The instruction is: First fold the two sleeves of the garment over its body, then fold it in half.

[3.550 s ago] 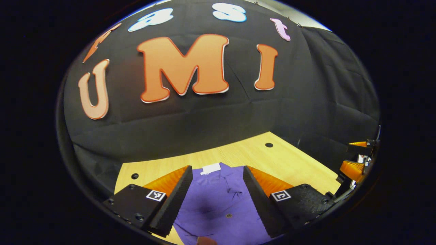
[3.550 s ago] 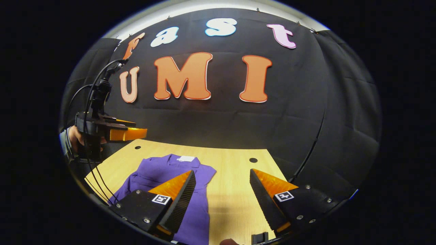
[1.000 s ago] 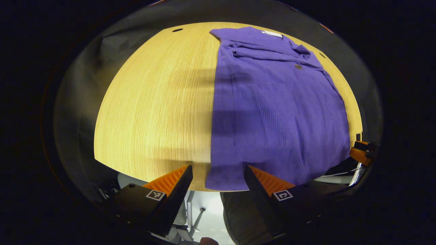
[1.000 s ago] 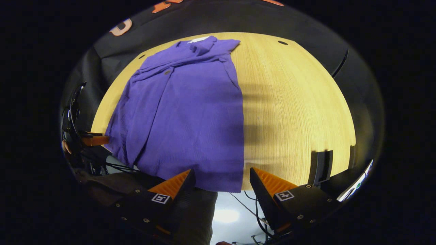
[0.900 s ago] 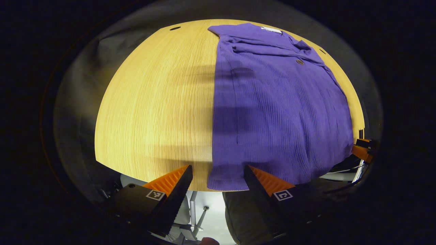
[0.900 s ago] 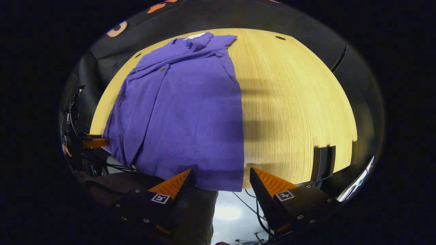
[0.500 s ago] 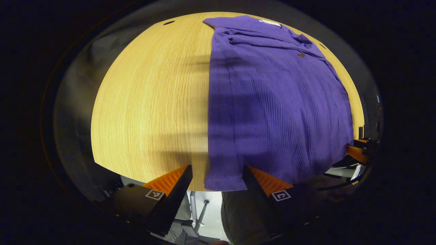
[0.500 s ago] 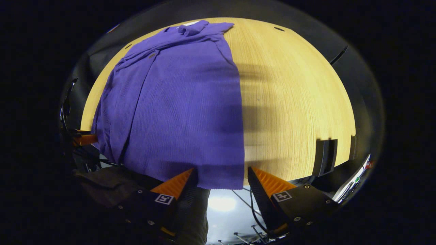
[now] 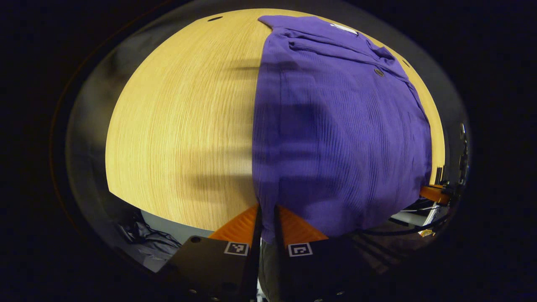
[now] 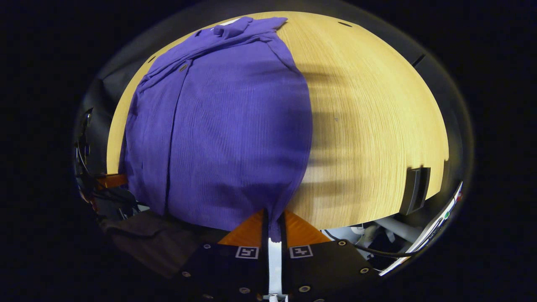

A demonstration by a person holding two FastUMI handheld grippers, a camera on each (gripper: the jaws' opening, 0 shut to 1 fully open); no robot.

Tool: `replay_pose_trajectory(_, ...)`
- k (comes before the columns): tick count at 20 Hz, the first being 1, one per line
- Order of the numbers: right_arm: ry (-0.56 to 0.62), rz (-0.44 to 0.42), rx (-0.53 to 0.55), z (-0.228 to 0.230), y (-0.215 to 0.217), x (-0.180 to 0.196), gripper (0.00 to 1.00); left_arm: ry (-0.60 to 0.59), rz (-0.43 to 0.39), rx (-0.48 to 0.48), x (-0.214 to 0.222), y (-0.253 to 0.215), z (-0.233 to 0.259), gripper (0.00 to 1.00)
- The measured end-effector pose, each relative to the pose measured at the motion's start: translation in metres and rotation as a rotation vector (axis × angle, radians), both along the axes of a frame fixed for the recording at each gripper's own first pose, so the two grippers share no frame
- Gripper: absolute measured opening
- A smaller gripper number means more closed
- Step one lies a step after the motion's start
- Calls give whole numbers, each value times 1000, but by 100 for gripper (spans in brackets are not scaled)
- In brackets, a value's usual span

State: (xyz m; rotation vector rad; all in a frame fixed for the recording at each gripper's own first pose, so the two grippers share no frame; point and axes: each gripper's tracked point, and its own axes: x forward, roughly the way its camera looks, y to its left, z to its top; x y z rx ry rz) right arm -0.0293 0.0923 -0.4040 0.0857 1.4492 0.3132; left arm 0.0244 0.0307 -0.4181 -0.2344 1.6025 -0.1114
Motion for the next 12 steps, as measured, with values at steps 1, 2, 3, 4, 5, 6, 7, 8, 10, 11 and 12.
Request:
replay_pose_trajectory(1,1,-14,12,1,2,1,9,11,3,0,5,-5,-3,10)
replay_pose_trajectory(2,1,-24,31,1,6,1,8,11,-12,-8,12,-11,-6,10)
replay_pose_trajectory(3,0,-32,36,2,8,1,6,14,-5,-8,26,-18,11,10)
replay_pose_trajectory(4,-6,-44,29,4,6,1,6,13,-2,-6,32,-12,13,10)
replay_pose_trajectory(5,-15,-54,25,8,6,3,6,8,8,6,31,16,21,10)
replay_pose_trajectory(6,-28,-57,34,14,9,5,6,25,22,0,44,-4,24,10)
replay_pose_trajectory(7,-40,-61,43,21,11,9,6,35,32,-16,34,2,25,10)
replay_pose_trajectory(8,-52,-64,53,28,13,12,6,31,34,-29,38,3,35,10)
replay_pose_trajectory(10,-79,-75,74,43,18,23,6,6,16,-49,44,-11,60,10)
replay_pose_trajectory(11,-93,-80,83,51,20,29,6,-10,6,-55,55,-15,72,10)
replay_pose_trajectory(12,-109,-82,93,59,24,35,6,-20,-4,-59,65,-17,83,10)
